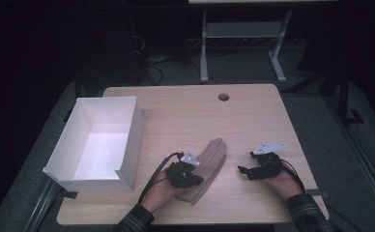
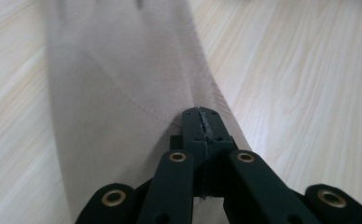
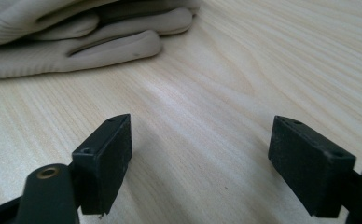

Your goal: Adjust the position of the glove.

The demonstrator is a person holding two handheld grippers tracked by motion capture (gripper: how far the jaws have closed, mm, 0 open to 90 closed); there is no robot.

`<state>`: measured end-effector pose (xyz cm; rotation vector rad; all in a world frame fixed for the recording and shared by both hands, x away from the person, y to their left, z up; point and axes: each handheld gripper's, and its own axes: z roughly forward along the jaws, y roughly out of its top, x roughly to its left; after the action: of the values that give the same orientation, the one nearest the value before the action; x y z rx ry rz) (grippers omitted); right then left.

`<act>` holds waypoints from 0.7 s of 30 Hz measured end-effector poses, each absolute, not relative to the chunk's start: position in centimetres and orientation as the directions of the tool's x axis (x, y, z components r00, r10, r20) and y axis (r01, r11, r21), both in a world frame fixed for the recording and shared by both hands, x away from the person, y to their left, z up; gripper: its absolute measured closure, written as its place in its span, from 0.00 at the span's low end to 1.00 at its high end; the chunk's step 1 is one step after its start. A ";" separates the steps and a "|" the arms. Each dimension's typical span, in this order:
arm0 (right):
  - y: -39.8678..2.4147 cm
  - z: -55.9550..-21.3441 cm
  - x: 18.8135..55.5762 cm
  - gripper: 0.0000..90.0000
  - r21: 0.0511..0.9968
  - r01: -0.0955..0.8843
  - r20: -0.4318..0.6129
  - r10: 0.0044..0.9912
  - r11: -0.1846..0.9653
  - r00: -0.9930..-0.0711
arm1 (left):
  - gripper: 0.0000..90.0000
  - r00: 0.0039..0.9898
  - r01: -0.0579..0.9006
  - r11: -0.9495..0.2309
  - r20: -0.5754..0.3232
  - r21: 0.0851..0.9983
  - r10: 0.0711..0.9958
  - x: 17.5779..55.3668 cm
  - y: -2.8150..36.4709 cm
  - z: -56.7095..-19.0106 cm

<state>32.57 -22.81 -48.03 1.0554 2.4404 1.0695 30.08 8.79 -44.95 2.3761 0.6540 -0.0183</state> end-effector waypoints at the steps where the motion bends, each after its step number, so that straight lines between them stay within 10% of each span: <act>1: -22.8 -48.1 32.6 0.22 0.725 0.513 0.037 0.718 0.460 -0.695 | 1.00 0.876 0.457 -0.661 -0.172 0.596 0.451 30.1 9.1 -44.9; 15: -22.7 -48.2 32.5 0.16 0.725 0.511 0.039 0.712 0.463 -0.701 | 1.00 0.864 0.464 -0.643 -0.151 0.609 0.481 30.0 10.8 -44.2; 21: -22.7 -48.2 32.5 0.15 0.725 0.511 0.039 0.713 0.463 -0.701 | 0.75 0.855 0.465 -0.612 -0.144 0.640 0.499 30.4 11.2 -43.0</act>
<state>32.53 -22.67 -48.20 1.0488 2.4446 1.0733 30.39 11.16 -42.96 2.3257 0.6955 0.0632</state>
